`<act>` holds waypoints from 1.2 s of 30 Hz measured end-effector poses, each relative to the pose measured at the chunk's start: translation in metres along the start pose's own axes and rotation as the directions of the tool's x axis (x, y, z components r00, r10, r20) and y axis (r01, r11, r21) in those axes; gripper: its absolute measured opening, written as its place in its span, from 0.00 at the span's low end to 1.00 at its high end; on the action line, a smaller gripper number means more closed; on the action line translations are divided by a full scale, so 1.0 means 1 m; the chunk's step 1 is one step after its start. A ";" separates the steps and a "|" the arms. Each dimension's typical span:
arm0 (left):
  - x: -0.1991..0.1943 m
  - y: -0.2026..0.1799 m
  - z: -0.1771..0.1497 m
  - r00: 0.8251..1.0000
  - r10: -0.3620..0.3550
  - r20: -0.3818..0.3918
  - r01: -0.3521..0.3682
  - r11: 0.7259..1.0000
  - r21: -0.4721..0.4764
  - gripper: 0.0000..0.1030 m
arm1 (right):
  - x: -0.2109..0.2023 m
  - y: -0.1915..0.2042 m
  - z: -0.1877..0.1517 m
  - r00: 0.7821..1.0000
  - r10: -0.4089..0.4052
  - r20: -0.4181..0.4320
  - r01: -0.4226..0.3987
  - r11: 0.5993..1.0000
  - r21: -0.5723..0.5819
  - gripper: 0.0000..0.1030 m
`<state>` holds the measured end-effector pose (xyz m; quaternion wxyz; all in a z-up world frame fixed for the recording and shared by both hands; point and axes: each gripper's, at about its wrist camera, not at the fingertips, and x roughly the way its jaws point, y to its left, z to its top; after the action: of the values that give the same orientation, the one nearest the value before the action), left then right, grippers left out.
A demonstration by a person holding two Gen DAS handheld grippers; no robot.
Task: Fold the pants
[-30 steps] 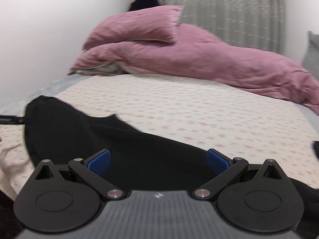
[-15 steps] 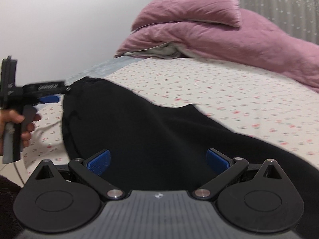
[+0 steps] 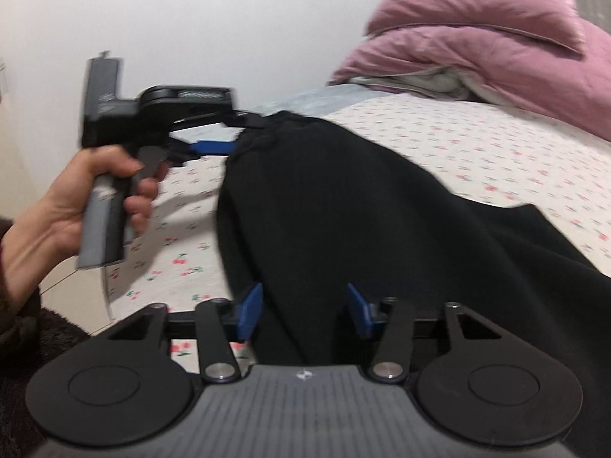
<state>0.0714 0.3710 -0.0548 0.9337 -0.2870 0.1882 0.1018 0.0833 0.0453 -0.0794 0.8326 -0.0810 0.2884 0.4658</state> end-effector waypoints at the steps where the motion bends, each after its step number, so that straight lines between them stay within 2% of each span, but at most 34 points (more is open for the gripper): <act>1: 0.002 0.002 -0.001 1.000 0.005 -0.004 -0.005 1.000 -0.009 0.54 | 0.002 0.003 -0.001 1.000 0.011 -0.002 -0.011 1.000 -0.012 0.41; 5: 0.003 0.005 -0.002 1.000 0.012 -0.005 -0.012 1.000 -0.015 0.51 | 0.011 0.015 -0.005 0.998 -0.058 -0.035 0.055 0.996 -0.071 0.34; 6: 0.003 0.003 -0.002 1.000 0.023 -0.006 -0.023 1.000 -0.005 0.47 | 0.014 0.017 -0.007 0.997 -0.070 -0.037 0.067 0.994 -0.085 0.30; 8: 0.004 -0.002 -0.004 0.998 0.062 -0.003 -0.062 0.998 0.033 0.36 | 0.018 0.015 -0.007 0.996 -0.086 -0.035 0.081 0.991 -0.105 0.20; 10: 0.005 -0.006 -0.006 0.994 0.107 0.002 -0.107 0.991 0.085 0.14 | 0.018 0.015 -0.008 0.995 -0.091 -0.029 0.087 0.989 -0.121 0.08; 14: -0.006 -0.009 -0.005 0.993 0.106 0.052 -0.112 0.986 0.123 0.09 | 0.006 0.016 -0.005 0.997 -0.073 0.021 0.075 0.992 -0.098 0.05; 17: -0.022 -0.010 0.000 0.991 0.087 0.101 -0.099 0.988 0.122 0.08 | -0.013 0.017 0.006 0.996 -0.040 0.084 0.047 0.996 -0.074 0.04; 20: -0.038 -0.011 0.003 0.986 0.101 0.131 -0.118 0.985 0.129 0.08 | -0.027 0.018 0.015 0.992 0.004 0.124 0.004 0.998 -0.058 0.04; 23: -0.044 -0.013 -0.001 0.978 0.168 0.121 -0.188 0.967 0.174 0.08 | -0.030 0.020 0.016 0.992 0.054 0.113 -0.050 0.998 -0.039 0.04; 26: -0.037 -0.009 -0.009 0.971 0.235 0.037 -0.237 0.949 0.207 0.08 | -0.020 0.024 0.009 0.991 0.119 0.059 -0.118 0.993 -0.028 0.03; 27: -0.032 -0.006 -0.012 0.966 0.258 0.005 -0.253 0.944 0.213 0.09 | -0.014 0.028 0.007 0.993 0.113 0.032 -0.112 0.993 -0.049 0.04; 28: -0.028 -0.004 -0.014 0.960 0.279 -0.028 -0.266 0.938 0.224 0.16 | -0.008 0.031 0.004 0.995 0.097 0.008 -0.096 0.993 -0.072 0.09; 29: -0.024 -0.004 -0.016 0.952 0.301 -0.060 -0.278 0.929 0.244 0.18 | -0.004 0.031 0.001 0.996 0.088 -0.013 -0.089 0.993 -0.080 0.14; 30: -0.023 -0.004 -0.018 0.949 0.310 -0.063 -0.284 0.923 0.260 0.19 | -0.001 0.030 -0.001 0.996 0.083 -0.027 -0.085 0.994 -0.072 0.34; 31: -0.026 -0.007 -0.018 0.946 0.322 -0.046 -0.298 0.914 0.275 0.27 | -0.001 0.028 -0.001 0.997 0.074 -0.037 -0.076 0.996 -0.055 0.58; 32: -0.029 -0.012 -0.019 0.941 0.339 -0.019 -0.318 0.900 0.297 0.35 | -0.003 0.025 0.000 0.998 0.061 -0.033 -0.062 0.997 -0.039 0.69; 33: -0.033 -0.019 -0.019 0.930 0.367 0.021 -0.353 0.878 0.323 0.61 | -0.007 0.020 0.002 0.999 0.051 -0.017 -0.052 0.998 -0.027 0.78; 34: -0.037 -0.026 -0.020 0.918 0.389 0.071 -0.388 0.854 0.347 0.82 | -0.012 0.015 0.006 0.999 0.043 0.004 -0.043 0.999 -0.018 0.78; 36: -0.045 -0.042 -0.022 0.908 0.382 0.171 -0.418 0.813 0.406 0.84 | -0.020 0.002 0.012 1.000 0.016 0.023 -0.015 1.000 -0.005 0.78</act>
<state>0.0361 0.3205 -0.0323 0.9382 -0.0216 0.2238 0.2631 0.0785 0.0360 -0.0584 0.8320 -0.0754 0.2784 0.4738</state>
